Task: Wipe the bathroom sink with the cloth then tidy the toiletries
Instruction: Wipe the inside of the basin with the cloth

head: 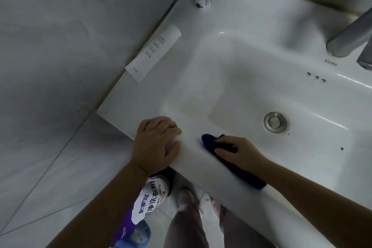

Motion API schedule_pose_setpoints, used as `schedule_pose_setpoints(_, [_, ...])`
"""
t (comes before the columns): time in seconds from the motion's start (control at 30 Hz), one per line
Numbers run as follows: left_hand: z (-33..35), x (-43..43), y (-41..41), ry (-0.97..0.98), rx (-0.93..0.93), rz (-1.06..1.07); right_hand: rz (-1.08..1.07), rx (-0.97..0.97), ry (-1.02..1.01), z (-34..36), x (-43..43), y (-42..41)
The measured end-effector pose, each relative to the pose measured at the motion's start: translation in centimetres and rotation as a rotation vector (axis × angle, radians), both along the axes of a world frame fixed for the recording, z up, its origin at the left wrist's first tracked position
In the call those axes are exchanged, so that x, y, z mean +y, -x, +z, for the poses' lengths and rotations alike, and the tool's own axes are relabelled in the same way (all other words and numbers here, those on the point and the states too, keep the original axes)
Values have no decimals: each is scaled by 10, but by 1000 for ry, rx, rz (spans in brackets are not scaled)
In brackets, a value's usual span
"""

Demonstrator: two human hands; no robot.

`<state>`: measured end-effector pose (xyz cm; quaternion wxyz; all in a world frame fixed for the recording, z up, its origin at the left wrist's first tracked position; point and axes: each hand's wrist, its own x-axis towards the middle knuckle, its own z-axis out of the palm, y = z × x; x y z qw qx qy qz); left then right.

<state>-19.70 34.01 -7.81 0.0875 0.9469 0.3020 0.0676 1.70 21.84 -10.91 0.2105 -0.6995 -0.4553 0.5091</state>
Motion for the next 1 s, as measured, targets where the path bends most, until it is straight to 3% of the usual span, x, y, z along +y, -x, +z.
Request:
schedule_pose_setpoints(0.13, [4,-1,-2,-9,27,-4,-86,-309,34,-15,27,0])
schedule_pose_setpoints(0.33, [3,-1,-2,19,35,7,1,83,-54,17,10,20])
schedule_pose_setpoints(0.5, [5,-3,-1,4,33,8,-98,-129,41,0,25,12])
schedule_pose_setpoints(0.67, [6,-3,-3,22,52,10,-49,59,-2,22,-6,13])
schedule_pose_setpoints(0.83, [14,-24,-20,152,23,-42,-46,-208,97,-5,5,-5])
schedule_pose_setpoints(1.0, [9,-50,-48,241,121,-246,-16,-18,156,22,-43,-13])
